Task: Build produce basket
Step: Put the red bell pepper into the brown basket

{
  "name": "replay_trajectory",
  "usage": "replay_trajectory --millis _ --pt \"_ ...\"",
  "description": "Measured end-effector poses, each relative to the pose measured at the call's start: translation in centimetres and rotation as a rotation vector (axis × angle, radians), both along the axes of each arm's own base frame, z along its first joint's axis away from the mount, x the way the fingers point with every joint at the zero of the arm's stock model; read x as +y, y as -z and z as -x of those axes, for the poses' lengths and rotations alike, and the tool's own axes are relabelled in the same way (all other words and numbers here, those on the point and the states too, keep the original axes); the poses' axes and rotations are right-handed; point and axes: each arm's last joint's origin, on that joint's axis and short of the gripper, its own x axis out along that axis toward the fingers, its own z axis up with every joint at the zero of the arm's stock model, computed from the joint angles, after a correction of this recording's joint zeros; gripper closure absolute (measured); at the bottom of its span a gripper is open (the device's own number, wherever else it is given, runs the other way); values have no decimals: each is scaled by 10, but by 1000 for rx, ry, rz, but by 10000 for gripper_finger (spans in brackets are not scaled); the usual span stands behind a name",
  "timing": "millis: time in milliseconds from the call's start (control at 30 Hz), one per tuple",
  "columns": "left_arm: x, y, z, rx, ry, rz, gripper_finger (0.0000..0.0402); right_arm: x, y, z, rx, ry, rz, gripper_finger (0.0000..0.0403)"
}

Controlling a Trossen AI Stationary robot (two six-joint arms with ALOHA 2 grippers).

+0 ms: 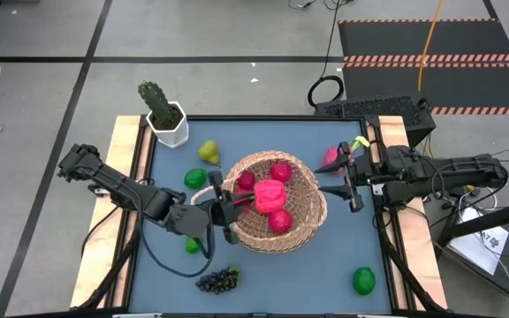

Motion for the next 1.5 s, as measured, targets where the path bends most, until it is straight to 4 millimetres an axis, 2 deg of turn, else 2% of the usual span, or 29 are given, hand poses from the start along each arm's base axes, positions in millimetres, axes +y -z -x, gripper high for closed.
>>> replay_trajectory --millis 233,433,667,967,1133,1367,1500 --pt "9 1 -4 3 -9 31 368 1 2 3 95 106 59 266" --pt "9 3 -5 26 51 69 378 1 1 3 91 103 60 295" --pt "4 4 -3 39 91 70 368 1 1 3 89 103 60 300" --pt "-5 -2 18 93 141 42 376 1 1 3 92 99 62 300" --pt "-11 5 24 202 180 -98 372 1 1 3 91 97 78 301" --pt "-12 6 25 253 213 -232 378 1 1 3 91 97 78 301" --pt "-11 6 26 302 215 -391 372 1 1 3 91 97 79 301"
